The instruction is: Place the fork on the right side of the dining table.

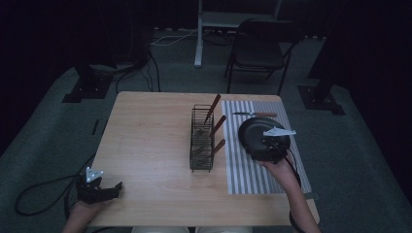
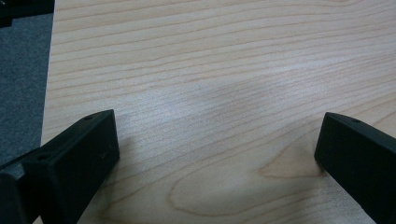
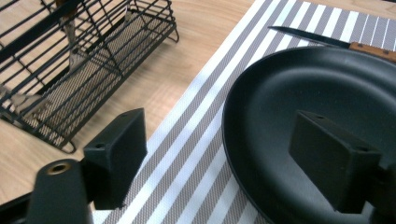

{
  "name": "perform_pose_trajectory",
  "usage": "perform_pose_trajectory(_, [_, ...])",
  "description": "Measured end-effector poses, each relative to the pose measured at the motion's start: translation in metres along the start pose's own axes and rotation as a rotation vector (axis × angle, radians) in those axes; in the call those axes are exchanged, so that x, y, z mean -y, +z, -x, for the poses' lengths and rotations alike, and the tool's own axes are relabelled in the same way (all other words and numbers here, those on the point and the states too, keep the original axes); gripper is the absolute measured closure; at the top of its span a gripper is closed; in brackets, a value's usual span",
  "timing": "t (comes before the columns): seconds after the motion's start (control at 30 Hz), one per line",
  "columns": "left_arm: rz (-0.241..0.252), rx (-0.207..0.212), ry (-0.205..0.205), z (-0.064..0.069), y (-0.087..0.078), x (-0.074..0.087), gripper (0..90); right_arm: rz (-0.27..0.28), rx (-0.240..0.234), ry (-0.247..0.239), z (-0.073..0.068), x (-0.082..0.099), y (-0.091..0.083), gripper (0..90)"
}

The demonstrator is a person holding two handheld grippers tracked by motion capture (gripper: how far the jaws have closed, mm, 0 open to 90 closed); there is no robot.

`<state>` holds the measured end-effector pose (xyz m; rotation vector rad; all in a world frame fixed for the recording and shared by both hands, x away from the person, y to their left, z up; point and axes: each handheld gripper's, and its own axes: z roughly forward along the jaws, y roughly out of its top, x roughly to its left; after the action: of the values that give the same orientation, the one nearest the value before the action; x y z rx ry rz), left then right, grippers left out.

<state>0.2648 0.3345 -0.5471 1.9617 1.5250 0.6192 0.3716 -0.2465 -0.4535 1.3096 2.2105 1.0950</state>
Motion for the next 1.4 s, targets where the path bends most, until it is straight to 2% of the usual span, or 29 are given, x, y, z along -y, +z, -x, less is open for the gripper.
perform_pose_trajectory(0.67, [0.000, 0.000, 0.000, 0.000, 0.000, 0.000, 0.0, 0.010, 0.013, 0.002, -0.001, -0.039, 0.020, 19.3])
perform_pose_trajectory(0.9, [0.001, 0.002, 0.002, 0.000, 0.000, 0.000, 0.0, 0.024, -0.002, 0.007, -0.002, -0.057, 0.028, 19.3])
perform_pose_trajectory(1.13, [0.001, 0.002, 0.002, 0.000, 0.000, 0.000, 0.0, 0.034, 0.005, -0.001, -0.004, -0.082, 0.037, 19.4])
perform_pose_trajectory(1.4, [0.000, 0.002, 0.002, 0.000, 0.000, 0.000, 0.0, 0.031, 0.002, -0.001, -0.006, -0.097, 0.050, 19.4])
